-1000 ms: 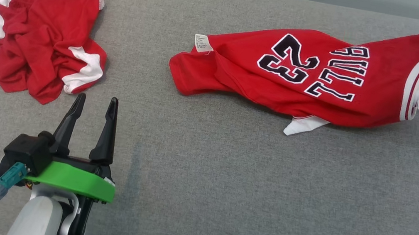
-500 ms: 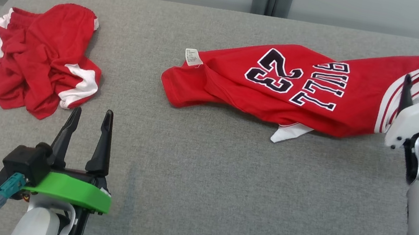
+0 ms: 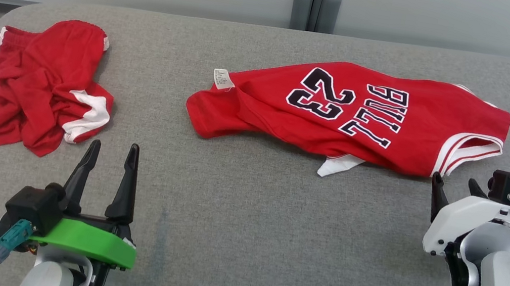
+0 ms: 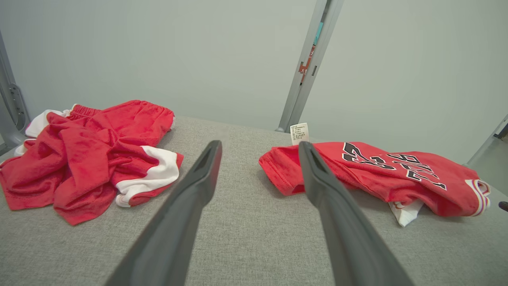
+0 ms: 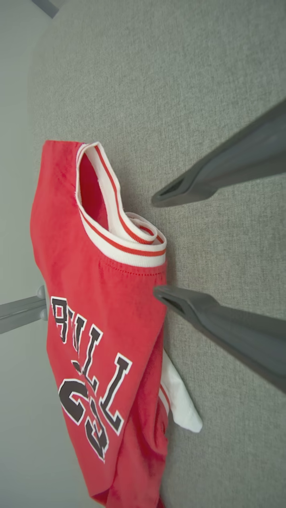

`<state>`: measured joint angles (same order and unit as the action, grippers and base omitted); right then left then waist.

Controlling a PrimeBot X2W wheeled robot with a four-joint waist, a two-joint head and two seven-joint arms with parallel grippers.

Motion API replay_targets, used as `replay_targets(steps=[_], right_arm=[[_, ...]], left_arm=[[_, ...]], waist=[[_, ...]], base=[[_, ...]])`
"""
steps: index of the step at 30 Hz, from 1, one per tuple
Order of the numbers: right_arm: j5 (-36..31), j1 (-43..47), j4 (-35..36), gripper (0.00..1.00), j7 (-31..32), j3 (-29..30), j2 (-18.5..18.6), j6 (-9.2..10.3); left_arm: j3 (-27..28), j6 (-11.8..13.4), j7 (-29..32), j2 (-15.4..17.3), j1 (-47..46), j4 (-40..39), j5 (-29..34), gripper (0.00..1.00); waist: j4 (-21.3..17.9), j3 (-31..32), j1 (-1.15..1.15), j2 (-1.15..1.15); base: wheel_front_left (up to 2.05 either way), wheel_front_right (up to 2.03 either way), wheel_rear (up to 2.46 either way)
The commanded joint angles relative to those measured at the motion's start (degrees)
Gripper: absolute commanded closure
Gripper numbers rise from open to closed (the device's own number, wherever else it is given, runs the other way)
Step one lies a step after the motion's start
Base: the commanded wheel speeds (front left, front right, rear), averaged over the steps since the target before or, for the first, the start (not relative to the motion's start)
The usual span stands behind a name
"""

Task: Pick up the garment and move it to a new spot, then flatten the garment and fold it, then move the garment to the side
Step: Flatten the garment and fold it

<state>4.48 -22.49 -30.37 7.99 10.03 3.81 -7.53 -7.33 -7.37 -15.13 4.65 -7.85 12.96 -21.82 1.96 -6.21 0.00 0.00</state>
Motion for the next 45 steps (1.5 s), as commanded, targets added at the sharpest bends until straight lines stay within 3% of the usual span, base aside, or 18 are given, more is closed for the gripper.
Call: replay_targets(steps=[1,11,26,37,38,39,40,45], right_arm=[[0.5,0.2,0.6,0.00,0.4,-0.4,-0.1,0.08],[0.4,-5.6,-5.2,0.00,0.9,0.3,0.2,0.08],[-2.7,-8.5,-11.5,0.00,-2.4,10.5,-0.6,0.07],[0.5,-11.2,-14.6,0.01,-3.1,5.4,0.2,0.07],[0.3,-11.4,-14.4,0.51,-3.9,5.0,0.5,0.07],[0.0,-11.6,-14.3,0.87,-4.7,4.6,0.7,0.07],[-0.3,-11.7,-14.2,1.00,-5.4,4.3,0.8,0.07],[-1.6,-11.3,-11.5,1.00,-9.2,2.3,0.8,0.07]], left_arm=[[0.0,-0.1,0.0,0.4,0.0,-0.3,-0.1,0.00],[-0.3,-0.1,0.0,0.8,-2.6,-0.8,-0.2,0.00],[0.5,-0.1,0.0,1.0,-2.8,-0.8,-0.1,0.00],[0.5,-0.1,0.0,1.0,-3.7,-1.2,0.1,0.00],[0.6,-0.1,0.0,1.0,-3.7,-1.2,0.1,0.00],[0.6,-0.1,0.0,1.0,-3.7,-1.2,0.1,0.00],[0.7,-0.1,0.0,1.0,-3.7,-1.1,0.1,0.00],[1.1,-0.1,0.0,0.8,-3.0,-0.7,0.2,0.00]], waist=[[0.3,-0.6,0.00,0.00],[2.1,-3.8,0.00,0.00],[3.6,-4.8,0.00,0.00],[3.6,-6.1,0.00,0.00],[3.6,-6.2,0.00,0.00],[3.6,-6.2,0.00,0.00],[3.6,-6.2,0.00,0.00],[3.1,-5.0,0.00,0.00]], base=[[0.00,0.00,0.00],[0.00,0.00,0.00],[0.00,0.00,0.00],[0.00,0.00,0.00],[0.00,0.00,0.00],[0.00,0.00,0.00],[0.00,0.00,0.00],[0.00,0.00,0.00]])
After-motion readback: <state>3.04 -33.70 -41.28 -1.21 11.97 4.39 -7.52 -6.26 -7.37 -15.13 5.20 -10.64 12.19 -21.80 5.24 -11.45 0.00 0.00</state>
